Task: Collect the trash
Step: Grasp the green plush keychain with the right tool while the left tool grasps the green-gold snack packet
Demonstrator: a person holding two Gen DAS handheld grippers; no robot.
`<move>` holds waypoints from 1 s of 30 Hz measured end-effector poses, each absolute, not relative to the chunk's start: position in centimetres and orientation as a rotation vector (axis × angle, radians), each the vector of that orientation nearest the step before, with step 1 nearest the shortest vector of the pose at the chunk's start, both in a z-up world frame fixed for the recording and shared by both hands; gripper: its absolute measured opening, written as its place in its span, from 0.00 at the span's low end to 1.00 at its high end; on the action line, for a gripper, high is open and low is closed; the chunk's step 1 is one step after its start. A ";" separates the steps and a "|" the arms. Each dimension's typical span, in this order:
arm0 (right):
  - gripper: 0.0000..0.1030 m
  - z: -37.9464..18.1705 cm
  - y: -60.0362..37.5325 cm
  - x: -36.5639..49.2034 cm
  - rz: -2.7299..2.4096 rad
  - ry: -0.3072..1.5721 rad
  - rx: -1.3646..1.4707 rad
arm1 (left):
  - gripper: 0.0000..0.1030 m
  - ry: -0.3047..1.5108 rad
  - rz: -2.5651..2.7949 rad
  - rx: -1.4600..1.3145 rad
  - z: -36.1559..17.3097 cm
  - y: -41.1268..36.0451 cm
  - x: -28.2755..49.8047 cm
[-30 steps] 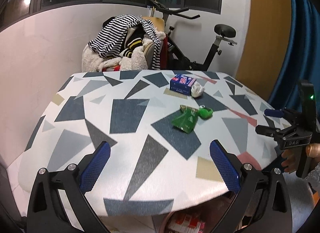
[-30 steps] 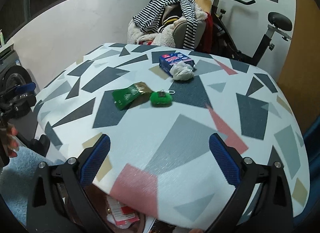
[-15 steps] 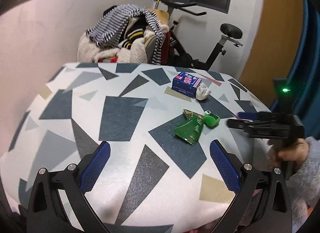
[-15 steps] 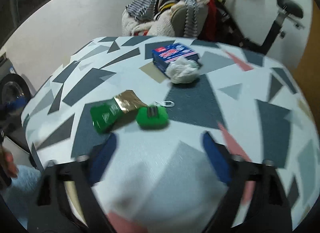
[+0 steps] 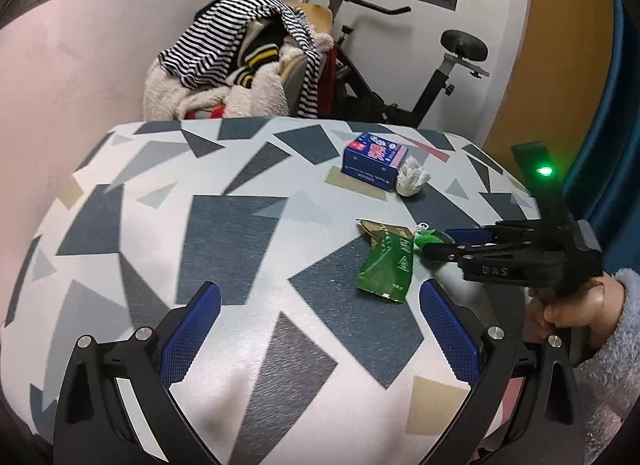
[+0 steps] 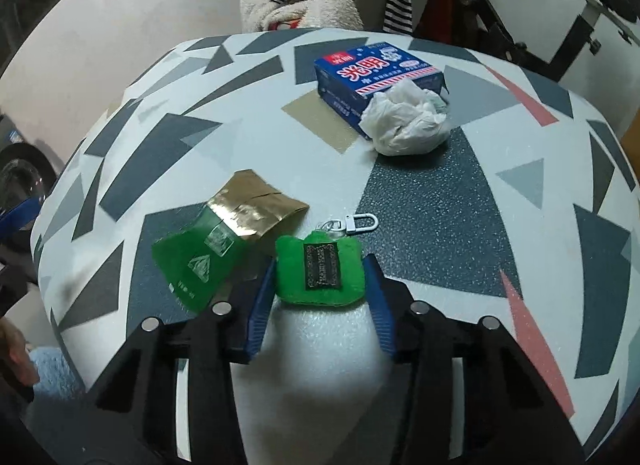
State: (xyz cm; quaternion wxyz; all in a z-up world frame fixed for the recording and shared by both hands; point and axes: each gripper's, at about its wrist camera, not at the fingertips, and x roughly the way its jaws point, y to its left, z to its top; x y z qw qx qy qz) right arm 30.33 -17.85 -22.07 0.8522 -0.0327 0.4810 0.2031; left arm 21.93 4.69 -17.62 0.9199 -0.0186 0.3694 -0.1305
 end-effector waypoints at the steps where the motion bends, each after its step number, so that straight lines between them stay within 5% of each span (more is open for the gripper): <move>1: 0.43 -22.0 -18.1 30.2 0.429 1.004 -0.067 | 0.94 0.762 -0.277 -0.038 -17.7 4.3 22.2; 12: 0.43 -18.4 -22.6 26.9 0.374 0.859 -0.019 | 0.94 0.851 -0.330 0.098 -20.6 -3.2 27.4; 18: 0.43 -17.3 -24.0 26.0 0.361 0.848 -0.020 | 0.70 0.930 -0.297 0.148 -23.0 -4.8 30.0; 21: 0.43 -17.1 -24.7 25.5 0.357 0.851 -0.010 | 0.44 0.965 -0.313 0.154 -23.8 -4.6 30.2; 30: 0.43 -16.1 -25.6 23.0 0.369 0.831 0.012 | 0.38 0.913 -0.353 0.096 -20.3 -2.4 27.2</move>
